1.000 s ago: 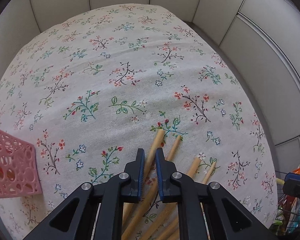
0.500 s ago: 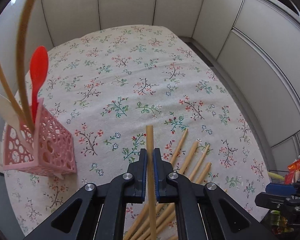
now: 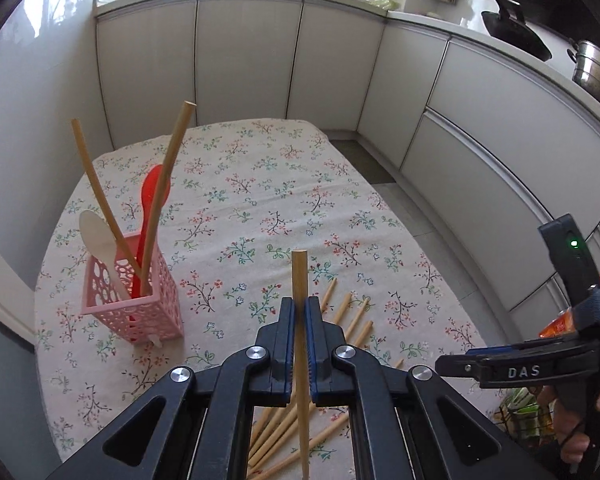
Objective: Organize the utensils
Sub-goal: 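Grasp a chopstick from the pile with the right tool while the left tool holds its chopstick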
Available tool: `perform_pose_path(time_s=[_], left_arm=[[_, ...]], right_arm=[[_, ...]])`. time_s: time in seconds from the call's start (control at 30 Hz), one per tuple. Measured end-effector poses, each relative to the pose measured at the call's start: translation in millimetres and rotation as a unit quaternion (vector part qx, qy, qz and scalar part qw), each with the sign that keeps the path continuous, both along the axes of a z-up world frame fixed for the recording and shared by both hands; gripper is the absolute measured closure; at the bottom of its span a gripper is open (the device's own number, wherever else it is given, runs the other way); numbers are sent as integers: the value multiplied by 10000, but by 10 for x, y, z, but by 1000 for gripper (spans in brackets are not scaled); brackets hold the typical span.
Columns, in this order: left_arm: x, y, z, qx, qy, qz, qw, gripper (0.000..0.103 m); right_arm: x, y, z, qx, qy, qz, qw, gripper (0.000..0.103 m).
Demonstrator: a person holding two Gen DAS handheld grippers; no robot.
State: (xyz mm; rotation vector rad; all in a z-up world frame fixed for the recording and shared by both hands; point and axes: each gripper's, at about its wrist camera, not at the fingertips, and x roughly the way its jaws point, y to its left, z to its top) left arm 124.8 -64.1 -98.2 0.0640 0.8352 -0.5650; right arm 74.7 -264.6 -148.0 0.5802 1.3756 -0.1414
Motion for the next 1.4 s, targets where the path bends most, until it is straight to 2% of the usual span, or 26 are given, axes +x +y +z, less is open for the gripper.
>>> perform_pose_path(time_s=[0.2, 0.37, 0.53, 0.73, 0.9, 1.07, 1.13, 1.17, 1.2, 1.27, 1.4], left_arm=[[-124, 301, 170, -248, -187, 205, 9993, 103], [-96, 506, 137, -330, -1, 302, 9990, 103], [123, 406, -211, -278, 745, 28, 9968, 98], [464, -64, -740, -8, 1530, -3, 9882, 82], [707, -487, -1021, 54, 1735, 21, 9848, 81], [904, -671, -1303, 295, 1975, 307, 9794, 81], [940, -693, -1362, 309, 2013, 347, 9784, 84], [950, -694, -1357, 324, 1944, 371, 9797, 94], [950, -692, -1365, 371, 1932, 371, 9797, 96], [937, -669, -1351, 374, 1909, 394, 9801, 96], [840, -561, -1178, 434, 1579, 458, 9854, 96]], right_arm=[[116, 70, -49, 22, -43, 174, 9998, 48], [247, 73, -125, 155, -59, 193, 9997, 44], [391, 46, -230, 376, -84, 58, 9992, 44], [537, 14, -369, 625, -72, -109, 9980, 44], [585, -113, -449, 555, -7, -302, 9980, 45], [629, -181, -482, 597, -22, -324, 9977, 45], [658, -185, -489, 630, -25, -314, 9975, 46], [672, -187, -490, 637, -38, -302, 9975, 46], [689, -186, -491, 637, -55, -294, 9975, 47], [717, -184, -496, 624, -72, -289, 9976, 50], [779, -172, -488, 639, -148, -259, 9975, 59]])
